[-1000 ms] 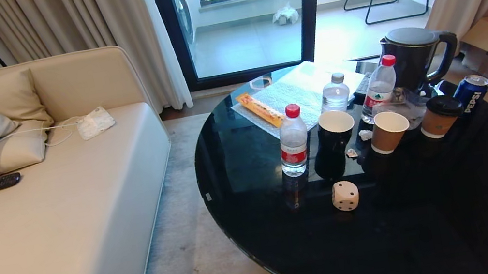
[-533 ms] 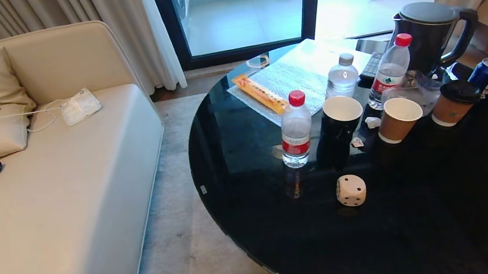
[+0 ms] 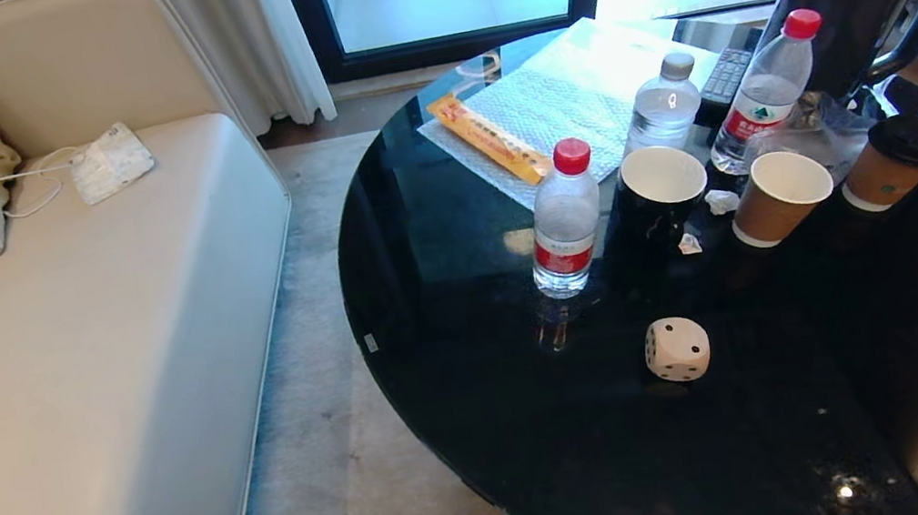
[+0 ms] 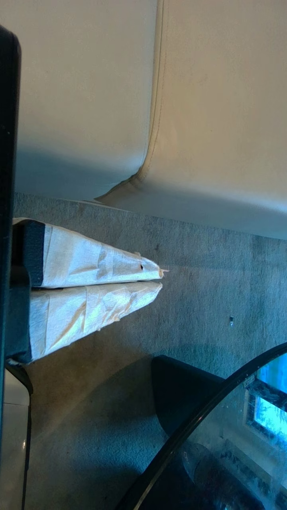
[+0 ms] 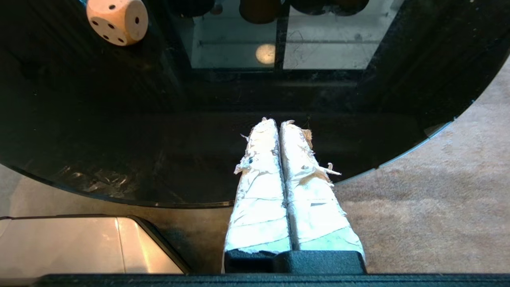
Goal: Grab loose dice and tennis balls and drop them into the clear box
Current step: Pick up toys out of the box
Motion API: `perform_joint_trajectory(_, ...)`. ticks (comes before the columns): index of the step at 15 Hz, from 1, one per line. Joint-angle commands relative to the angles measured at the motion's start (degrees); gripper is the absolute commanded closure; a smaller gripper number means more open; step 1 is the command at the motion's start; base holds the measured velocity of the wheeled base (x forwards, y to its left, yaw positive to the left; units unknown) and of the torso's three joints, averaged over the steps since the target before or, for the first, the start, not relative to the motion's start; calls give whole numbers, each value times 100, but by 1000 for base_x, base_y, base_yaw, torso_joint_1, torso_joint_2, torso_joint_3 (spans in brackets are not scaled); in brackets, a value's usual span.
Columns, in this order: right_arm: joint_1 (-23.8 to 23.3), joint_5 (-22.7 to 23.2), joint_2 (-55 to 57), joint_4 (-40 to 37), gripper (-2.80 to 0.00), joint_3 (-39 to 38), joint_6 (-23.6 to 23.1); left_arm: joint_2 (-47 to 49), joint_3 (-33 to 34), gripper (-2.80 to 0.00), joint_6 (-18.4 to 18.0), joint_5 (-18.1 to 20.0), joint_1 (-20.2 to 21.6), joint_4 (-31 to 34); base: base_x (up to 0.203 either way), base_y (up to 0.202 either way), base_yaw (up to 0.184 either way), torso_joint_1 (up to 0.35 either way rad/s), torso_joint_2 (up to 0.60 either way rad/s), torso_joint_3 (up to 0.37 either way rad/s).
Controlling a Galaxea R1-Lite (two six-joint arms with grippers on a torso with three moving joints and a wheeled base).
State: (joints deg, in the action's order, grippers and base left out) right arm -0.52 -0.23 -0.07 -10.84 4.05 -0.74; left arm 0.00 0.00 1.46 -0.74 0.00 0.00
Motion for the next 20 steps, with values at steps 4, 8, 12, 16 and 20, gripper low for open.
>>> perform_joint_trajectory(4,0,-3,7,-6,0,0,4,0,0,0,3,4,0,17,0,0,0,2,5,-166)
perform_joint_trajectory(8,-4,-10,98,-56,0,201,144,0,0,0,100,-22,0,18,0,0,0,1,-1,-20)
perform_joint_trajectory(12,0,116,1749,-83,0,1368,169,0,0,0,100,-22,0,26,0,0,0,0,0,0)
perform_joint_trajectory(16,166,736,4071,-72,0,2426,191,0,0,0,100,-22,0,26,0,0,0,0,0,0)
perform_joint_trajectory(20,1104,1156,6188,635,0,2853,591,0,0,0,100,-22,0,26,0,0,0,0,0,0)
